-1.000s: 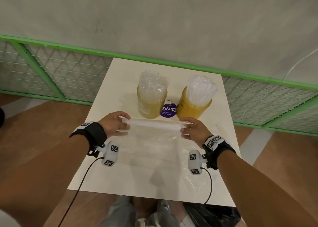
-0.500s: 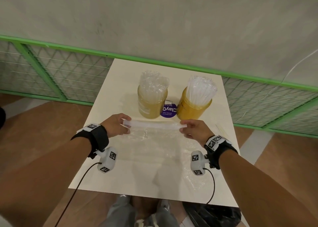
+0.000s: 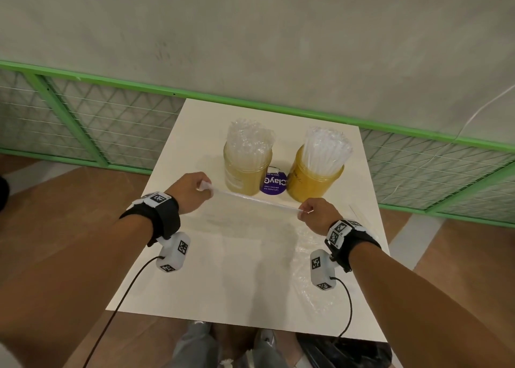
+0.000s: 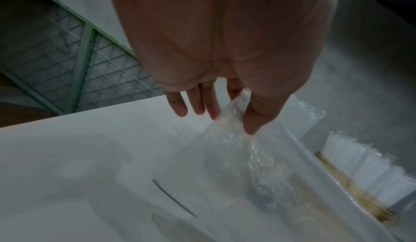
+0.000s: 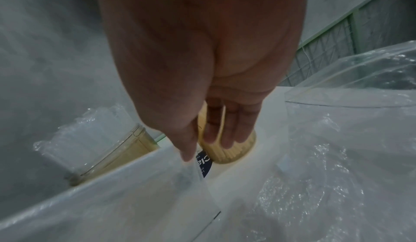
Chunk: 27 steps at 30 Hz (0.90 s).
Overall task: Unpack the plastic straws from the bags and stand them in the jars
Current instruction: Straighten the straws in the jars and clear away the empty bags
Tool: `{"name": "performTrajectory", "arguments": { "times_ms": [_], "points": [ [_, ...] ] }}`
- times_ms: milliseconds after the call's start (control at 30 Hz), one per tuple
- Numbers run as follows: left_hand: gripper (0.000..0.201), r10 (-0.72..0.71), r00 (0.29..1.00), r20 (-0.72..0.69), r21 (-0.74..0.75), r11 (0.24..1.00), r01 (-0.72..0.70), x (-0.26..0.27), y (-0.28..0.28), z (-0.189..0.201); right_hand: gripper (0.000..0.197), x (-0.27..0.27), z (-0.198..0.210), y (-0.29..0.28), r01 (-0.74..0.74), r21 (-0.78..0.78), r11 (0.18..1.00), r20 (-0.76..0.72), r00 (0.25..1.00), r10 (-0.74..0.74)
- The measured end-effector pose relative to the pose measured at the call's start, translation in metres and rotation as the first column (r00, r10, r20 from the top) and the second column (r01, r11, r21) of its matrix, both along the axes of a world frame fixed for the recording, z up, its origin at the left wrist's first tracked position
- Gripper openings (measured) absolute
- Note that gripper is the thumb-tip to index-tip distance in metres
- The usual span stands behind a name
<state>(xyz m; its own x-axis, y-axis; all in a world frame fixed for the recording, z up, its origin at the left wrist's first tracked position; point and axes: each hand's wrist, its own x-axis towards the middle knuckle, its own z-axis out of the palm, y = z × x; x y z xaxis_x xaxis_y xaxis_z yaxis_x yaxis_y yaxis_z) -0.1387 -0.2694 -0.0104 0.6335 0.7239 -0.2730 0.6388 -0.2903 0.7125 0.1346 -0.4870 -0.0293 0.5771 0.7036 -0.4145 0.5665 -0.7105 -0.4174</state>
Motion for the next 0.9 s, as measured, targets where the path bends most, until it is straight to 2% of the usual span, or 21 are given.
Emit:
{"name": "performTrajectory", "arguments": {
  "times_ms": [133,233,267,333,367,400,467,533,600,667,733,800,900],
  "points": [
    [0.019,-0.161,0.983,0.084,0.033,0.987,0.159,0.03,-0.007,0.025,0.068,-0.009,0.013,0.012,-0.15,0.086,0.985,-0.047,0.987,0.155],
    [0.025,-0.321,0.945,0.065,0.065,0.946,0.317,0.054,-0.011,0.044,0.082,-0.02,0.029,0.029,-0.271,0.153,0.95,-0.069,0.956,0.284],
    [0.027,-0.361,0.931,0.058,0.072,0.931,0.357,0.063,-0.012,0.052,0.076,-0.022,0.032,0.035,-0.292,0.171,0.941,-0.07,0.949,0.307],
    [0.026,-0.398,0.915,0.07,0.087,0.916,0.391,0.076,-0.013,0.065,0.038,-0.023,0.036,0.044,-0.303,0.218,0.928,-0.102,0.938,0.33],
    [0.027,-0.38,0.92,0.098,0.086,0.924,0.372,0.08,-0.012,0.068,0.017,-0.024,0.037,0.046,-0.285,0.244,0.927,-0.149,0.933,0.326],
    [0.031,-0.338,0.931,0.138,0.069,0.941,0.331,0.081,-0.01,0.069,0.007,-0.023,0.038,0.046,-0.243,0.277,0.93,-0.215,0.927,0.307],
    [0.047,-0.216,0.957,0.191,0.003,0.976,0.22,0.074,-0.004,0.064,0.008,-0.022,0.036,0.041,-0.088,0.307,0.948,-0.367,0.908,0.203],
    [0.066,-0.136,0.982,0.132,-0.065,0.987,0.145,0.061,0.001,0.049,0.009,-0.019,0.033,0.033,0.083,0.287,0.954,-0.518,0.851,0.082],
    [0.087,-0.107,0.993,0.039,-0.156,0.981,0.112,0.047,0.003,0.029,0.011,-0.019,0.03,0.027,0.229,0.265,0.937,-0.632,0.775,-0.011],
    [0.111,-0.085,0.996,0.006,-0.255,0.963,0.083,0.038,0.002,0.011,0.011,-0.018,0.028,0.023,0.351,0.253,0.902,-0.707,0.703,-0.075],
    [0.124,-0.101,0.995,-0.007,-0.338,0.936,0.093,0.037,-0.005,-0.001,0.011,-0.018,0.026,0.02,0.428,0.241,0.871,-0.762,0.64,-0.103],
    [0.123,-0.136,0.991,0.013,-0.422,0.897,0.129,0.043,-0.016,-0.004,0.011,-0.019,0.025,0.019,0.467,0.22,0.856,-0.808,0.579,-0.109],
    [0.091,-0.127,0.989,0.078,-0.456,0.877,0.148,0.06,-0.032,-0.006,0.014,-0.026,0.023,0.02,0.481,0.193,0.855,-0.841,0.53,-0.108]
  ]
}}
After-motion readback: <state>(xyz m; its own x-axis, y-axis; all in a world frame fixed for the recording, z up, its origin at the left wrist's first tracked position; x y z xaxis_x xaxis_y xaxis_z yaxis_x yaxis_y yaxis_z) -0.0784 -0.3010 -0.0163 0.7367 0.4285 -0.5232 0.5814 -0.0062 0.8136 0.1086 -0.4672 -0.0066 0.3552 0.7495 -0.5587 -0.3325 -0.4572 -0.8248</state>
